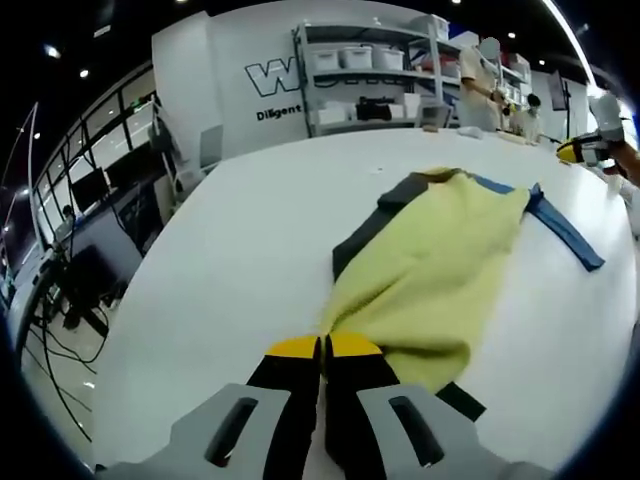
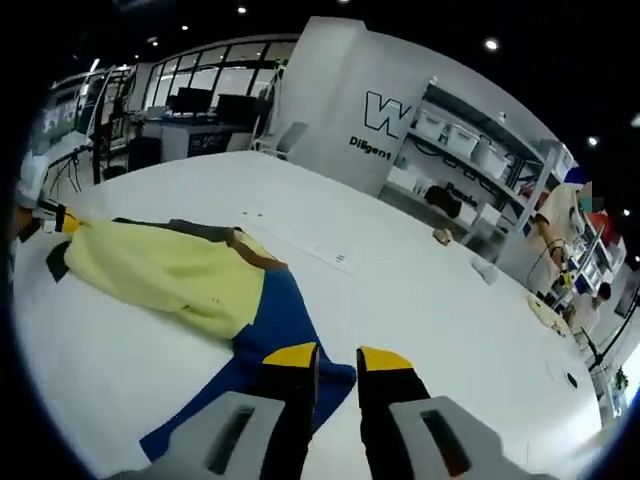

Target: Fold the garment on the visible template until the final outline fits inside the template.

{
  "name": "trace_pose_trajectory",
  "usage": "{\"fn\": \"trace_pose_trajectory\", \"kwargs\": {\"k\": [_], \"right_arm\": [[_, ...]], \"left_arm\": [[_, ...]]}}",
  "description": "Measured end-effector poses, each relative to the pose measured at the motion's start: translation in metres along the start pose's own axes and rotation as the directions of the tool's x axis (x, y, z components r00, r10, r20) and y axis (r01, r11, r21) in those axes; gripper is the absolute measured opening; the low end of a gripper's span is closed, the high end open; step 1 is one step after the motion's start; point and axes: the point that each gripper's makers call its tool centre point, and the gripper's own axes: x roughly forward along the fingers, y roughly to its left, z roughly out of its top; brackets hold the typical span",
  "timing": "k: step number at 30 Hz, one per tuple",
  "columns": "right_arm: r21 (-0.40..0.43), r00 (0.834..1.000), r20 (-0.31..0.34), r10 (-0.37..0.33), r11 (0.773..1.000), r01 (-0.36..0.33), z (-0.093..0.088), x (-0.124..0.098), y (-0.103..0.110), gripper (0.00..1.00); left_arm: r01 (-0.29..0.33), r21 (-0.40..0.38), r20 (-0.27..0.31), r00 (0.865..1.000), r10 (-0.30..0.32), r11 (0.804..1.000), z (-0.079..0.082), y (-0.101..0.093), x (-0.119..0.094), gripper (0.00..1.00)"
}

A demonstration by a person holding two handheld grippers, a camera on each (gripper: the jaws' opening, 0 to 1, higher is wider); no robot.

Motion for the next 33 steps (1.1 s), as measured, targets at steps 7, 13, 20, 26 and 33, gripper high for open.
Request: {"fn": "trace_pose_trajectory", "kwargs": {"k": [7,13,20,26,33], "right_arm": [[-0.038,0.998,0.023,0.061,0.997,-0.06,0.001,-0.025,0.033,0.1],[-0.061,0.989,0.03,0.146,0.988,-0.144,-0.005,-0.048,0.071,0.13],[-0.089,0.969,-0.012,0.247,0.965,-0.247,-0.029,-0.063,0.117,0.15],[-0.08,0.937,-0.081,0.34,0.935,-0.346,-0.059,-0.066,0.15,0.2],[-0.045,0.912,-0.143,0.384,0.918,-0.393,-0.086,-0.061,0.165,0.18]], "left_arm": [[0.001,0.001,0.002,1.0,-0.001,1.0,0.001,0.0,0.0,0.0],[0.004,0.006,0.005,1.0,-0.004,1.0,0.002,-0.002,-0.001,0.0],[0.007,0.01,0.008,1.0,-0.007,1.0,0.003,-0.003,0.0,0.0],[0.008,0.01,0.01,1.0,-0.008,1.0,0.004,-0.003,-0.001,0.0],[0.01,0.01,0.011,1.0,-0.01,1.0,0.004,-0.004,0.0,0.0]]}}
